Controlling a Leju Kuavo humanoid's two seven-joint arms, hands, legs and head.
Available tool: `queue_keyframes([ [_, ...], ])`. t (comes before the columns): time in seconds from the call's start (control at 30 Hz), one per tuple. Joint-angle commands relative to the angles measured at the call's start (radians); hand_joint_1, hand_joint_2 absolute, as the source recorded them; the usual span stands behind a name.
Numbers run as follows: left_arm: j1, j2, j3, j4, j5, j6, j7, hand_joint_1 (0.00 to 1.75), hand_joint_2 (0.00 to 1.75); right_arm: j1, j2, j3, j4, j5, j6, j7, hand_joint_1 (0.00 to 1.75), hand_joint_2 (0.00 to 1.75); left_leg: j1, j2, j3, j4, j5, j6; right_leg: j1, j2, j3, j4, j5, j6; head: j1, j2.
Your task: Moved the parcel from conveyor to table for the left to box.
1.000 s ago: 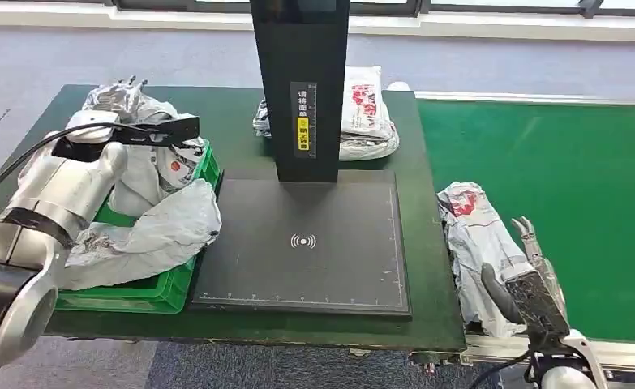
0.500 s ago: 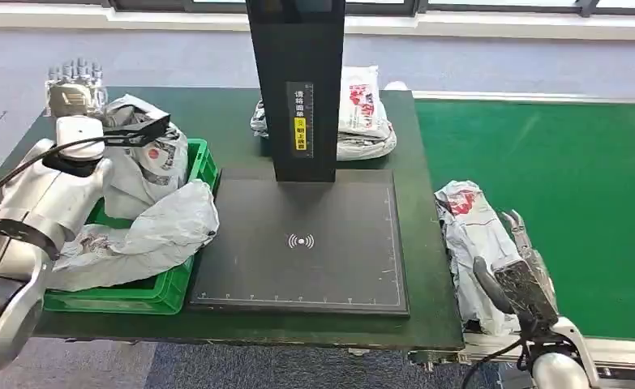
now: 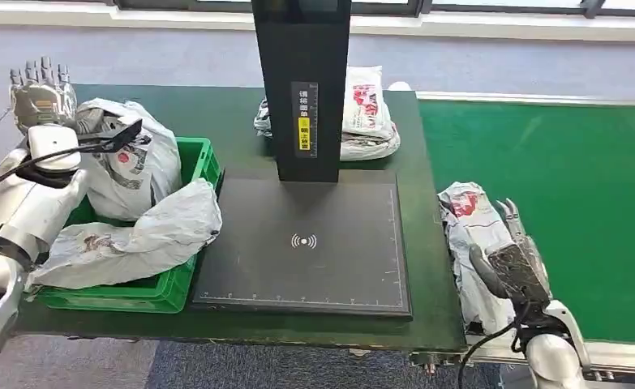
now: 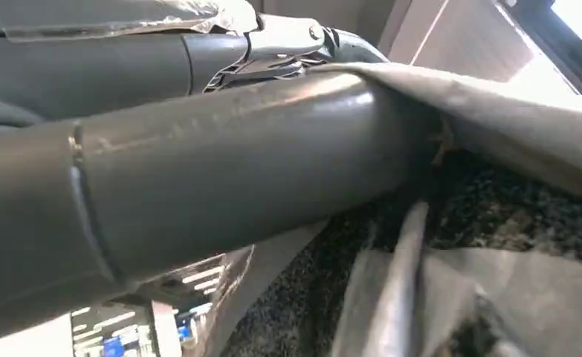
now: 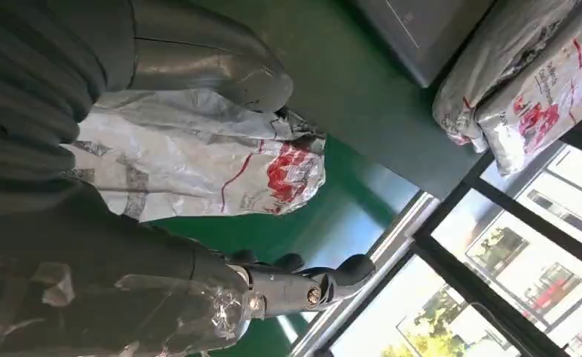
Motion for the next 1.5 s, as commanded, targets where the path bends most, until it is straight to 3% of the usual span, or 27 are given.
queue_keyframes([
  [0.03, -0.070, 0.023, -0.159, 0.051, -0.019, 0.045, 0.029, 0.00, 0.00, -0.009, 0.013, 0.067, 0.052, -0.002, -0.012, 0.003, 0.00, 1.75, 0.001, 0.001, 0.006, -0.002, -0.001, -0.001, 0.002, 0.001, 0.005, -0.002, -0.001, -0.001, 0.000, 0.000],
  [0.2, -0.081, 0.044, -0.229, 0.041, -0.019, 0.025, -0.025, 0.00, 0.00, -0.008, -0.002, 0.069, 0.062, -0.002, -0.013, 0.005, 0.00, 1.75, 0.002, 0.001, 0.003, -0.001, -0.001, 0.000, 0.002, 0.002, 0.002, -0.001, 0.000, -0.001, 0.000, 0.000],
  [0.3, -0.112, 0.065, -0.364, 0.065, -0.019, 0.000, -0.114, 0.00, 0.00, -0.020, -0.005, 0.071, 0.080, -0.005, -0.014, 0.004, 0.00, 1.75, 0.002, 0.001, 0.004, -0.001, -0.001, 0.000, 0.002, 0.001, 0.004, -0.002, 0.000, -0.001, 0.000, 0.000],
  [0.37, -0.112, 0.066, -0.364, 0.071, -0.019, 0.006, -0.115, 0.00, 0.00, -0.025, -0.006, 0.072, 0.086, -0.005, -0.014, 0.004, 0.00, 1.75, 0.002, 0.001, 0.005, -0.002, -0.001, 0.000, 0.002, 0.001, 0.005, -0.003, 0.000, -0.001, 0.000, 0.000],
  [0.43, -0.129, 0.061, -0.438, 0.099, -0.019, -0.040, -0.251, 0.00, 0.00, -0.027, -0.011, 0.074, 0.092, -0.011, -0.018, 0.000, 0.00, 1.75, 0.002, 0.002, 0.003, -0.001, -0.001, 0.000, 0.002, 0.002, 0.003, -0.002, 0.000, -0.001, 0.000, 0.000],
  [0.67, -0.128, 0.059, -0.438, 0.098, -0.019, -0.040, -0.251, 0.00, 0.00, -0.027, -0.012, 0.073, 0.093, -0.011, -0.018, 0.000, 0.00, 1.75, 0.001, 0.002, 0.004, -0.001, -0.001, 0.000, 0.001, 0.002, 0.004, -0.002, 0.000, -0.001, 0.000, 0.000],
  [0.8, -0.135, 0.040, -0.473, 0.110, 0.017, -0.142, -0.529, 0.00, 0.00, -0.021, -0.017, 0.069, 0.103, -0.014, -0.026, -0.009, 0.00, 1.75, 0.001, 0.001, 0.005, -0.002, -0.001, 0.000, 0.002, 0.001, 0.006, -0.003, 0.000, -0.001, 0.000, 0.000],
  [0.87, -0.123, 0.040, -0.486, 0.068, 0.043, -0.196, -0.608, 0.00, 0.00, -0.021, -0.019, 0.060, 0.104, -0.015, -0.027, -0.009, 0.00, 1.75, 0.001, -0.001, 0.005, -0.003, 0.000, 0.000, 0.002, -0.001, 0.006, -0.004, 0.000, -0.001, 0.000, 0.000],
  [1.03, -0.117, 0.072, -0.577, -0.035, 0.051, -0.220, -0.673, 0.00, 0.00, -0.021, -0.020, 0.047, 0.075, -0.020, -0.019, -0.003, 0.00, 1.75, 0.001, 0.000, 0.002, -0.001, 0.000, 0.000, 0.001, 0.000, 0.002, -0.001, 0.000, 0.000, 0.000, 0.000],
  [1.13, -0.145, 0.055, -0.596, -0.026, 0.050, -0.242, -0.690, 0.00, 0.00, -0.024, -0.021, 0.046, 0.076, -0.020, -0.019, -0.003, 0.00, 1.75, 0.001, -0.001, 0.004, -0.002, 0.000, 0.000, 0.001, -0.001, 0.005, -0.002, 0.000, 0.000, 0.000, 0.000],
  [1.23, -0.191, 0.037, -0.602, -0.015, 0.133, -0.313, -0.776, 0.00, 0.00, -0.039, -0.032, 0.049, 0.089, -0.021, -0.012, -0.002, 0.00, 1.75, 0.001, -0.001, 0.002, 0.000, -0.001, 0.000, 0.001, -0.001, 0.003, -0.001, 0.000, -0.001, 0.000, 0.000],
  [1.27, -0.213, 0.039, -0.578, -0.047, 0.266, -0.429, -0.870, 0.00, 0.00, -0.050, -0.048, 0.056, 0.098, -0.027, 0.000, -0.005, 0.00, 1.75, 0.002, -0.001, 0.003, 0.000, -0.001, 0.000, 0.002, -0.002, 0.004, -0.001, -0.001, -0.001, 0.000, 0.000],
  [1.5, -0.220, 0.069, -0.614, -0.123, 0.312, -0.479, -0.852, 0.00, 0.00, -0.063, -0.053, 0.056, 0.106, -0.032, 0.004, -0.004, 0.00, 1.75, 0.001, -0.001, 0.003, -0.001, 0.000, 0.000, 0.001, -0.001, 0.004, -0.002, 0.000, 0.000, 0.000, 0.000],
])
